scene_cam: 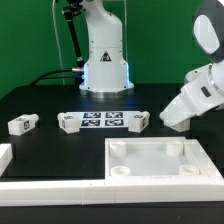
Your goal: Assemble square table
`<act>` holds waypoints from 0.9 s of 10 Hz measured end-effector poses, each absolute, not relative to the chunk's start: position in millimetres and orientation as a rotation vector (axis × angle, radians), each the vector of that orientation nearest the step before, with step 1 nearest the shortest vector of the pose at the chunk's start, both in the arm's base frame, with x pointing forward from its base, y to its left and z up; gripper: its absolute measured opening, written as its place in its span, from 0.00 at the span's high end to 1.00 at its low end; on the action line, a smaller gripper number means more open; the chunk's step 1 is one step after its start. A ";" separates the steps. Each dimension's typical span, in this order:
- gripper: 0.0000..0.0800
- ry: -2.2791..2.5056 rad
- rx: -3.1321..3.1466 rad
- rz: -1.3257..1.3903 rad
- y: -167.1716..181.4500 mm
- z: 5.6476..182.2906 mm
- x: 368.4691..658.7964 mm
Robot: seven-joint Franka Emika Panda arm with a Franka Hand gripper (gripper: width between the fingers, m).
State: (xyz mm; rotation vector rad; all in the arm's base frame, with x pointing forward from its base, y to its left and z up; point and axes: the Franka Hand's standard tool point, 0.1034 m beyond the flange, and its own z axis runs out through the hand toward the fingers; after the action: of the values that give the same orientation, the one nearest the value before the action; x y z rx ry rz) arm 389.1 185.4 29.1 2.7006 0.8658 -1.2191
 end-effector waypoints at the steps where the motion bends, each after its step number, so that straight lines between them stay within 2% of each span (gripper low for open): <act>1: 0.19 0.837 2.691 -1.236 181.6 24.3 382.0; 3: 0.19 0.819 2.694 -1.242 172.0 14.5 373.7; 5: 0.19 0.821 2.696 -1.243 173.0 14.8 373.7; 7: 0.51 0.821 2.696 -1.244 173.0 14.7 373.6; 8: 0.64 0.821 2.695 -1.245 172.8 15.3 373.6; 9: 0.64 0.820 2.694 -1.245 172.7 15.4 373.6</act>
Offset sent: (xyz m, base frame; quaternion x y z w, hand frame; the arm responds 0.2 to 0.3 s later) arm 0.0000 0.0000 0.0000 0.0000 0.0000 0.0000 1.0000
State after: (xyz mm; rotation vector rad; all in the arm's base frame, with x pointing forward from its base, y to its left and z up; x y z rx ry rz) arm 373.6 172.7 15.4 2.6945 0.8205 -1.2450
